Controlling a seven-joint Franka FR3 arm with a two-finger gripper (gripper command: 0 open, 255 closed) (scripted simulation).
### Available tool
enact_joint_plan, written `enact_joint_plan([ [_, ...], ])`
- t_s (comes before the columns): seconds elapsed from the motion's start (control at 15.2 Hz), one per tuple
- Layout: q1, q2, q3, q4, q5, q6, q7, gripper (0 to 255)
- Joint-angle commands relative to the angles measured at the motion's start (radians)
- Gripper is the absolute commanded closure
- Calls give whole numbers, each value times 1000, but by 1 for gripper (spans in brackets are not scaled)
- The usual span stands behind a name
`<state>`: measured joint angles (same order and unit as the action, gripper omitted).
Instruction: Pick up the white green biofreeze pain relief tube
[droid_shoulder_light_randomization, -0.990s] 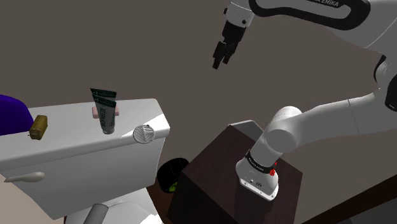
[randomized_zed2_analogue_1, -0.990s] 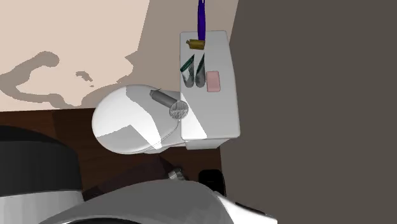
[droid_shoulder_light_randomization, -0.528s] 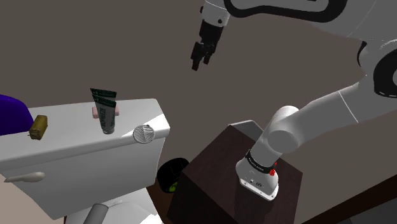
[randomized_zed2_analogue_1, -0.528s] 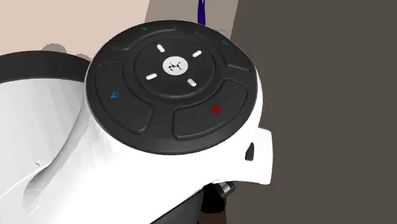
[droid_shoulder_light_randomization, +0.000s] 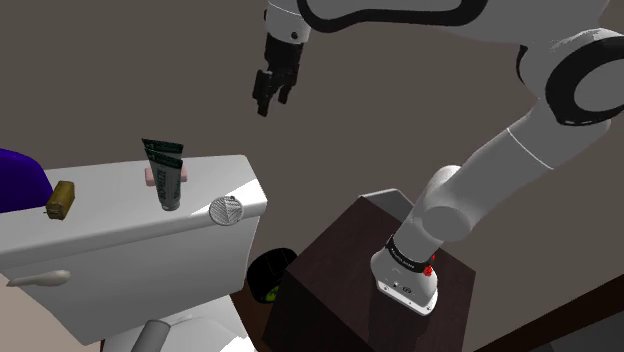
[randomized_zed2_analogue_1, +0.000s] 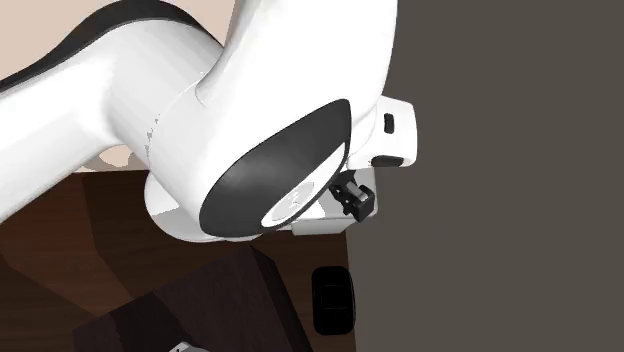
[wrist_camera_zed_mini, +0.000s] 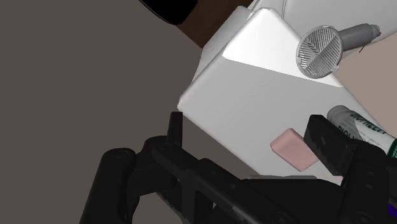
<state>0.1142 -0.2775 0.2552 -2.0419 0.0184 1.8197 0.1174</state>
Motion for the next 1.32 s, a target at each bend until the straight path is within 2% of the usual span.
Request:
enact_joint_plan([
  [0.0, 10, 69, 25, 56, -14, 11, 19, 0],
  [0.66, 96, 426, 129, 389, -141, 5, 129, 0],
  [0.99, 178, 626, 152, 615, -226, -44, 171, 0],
  [1.25, 269, 805, 154, 851, -293, -114, 184, 0],
])
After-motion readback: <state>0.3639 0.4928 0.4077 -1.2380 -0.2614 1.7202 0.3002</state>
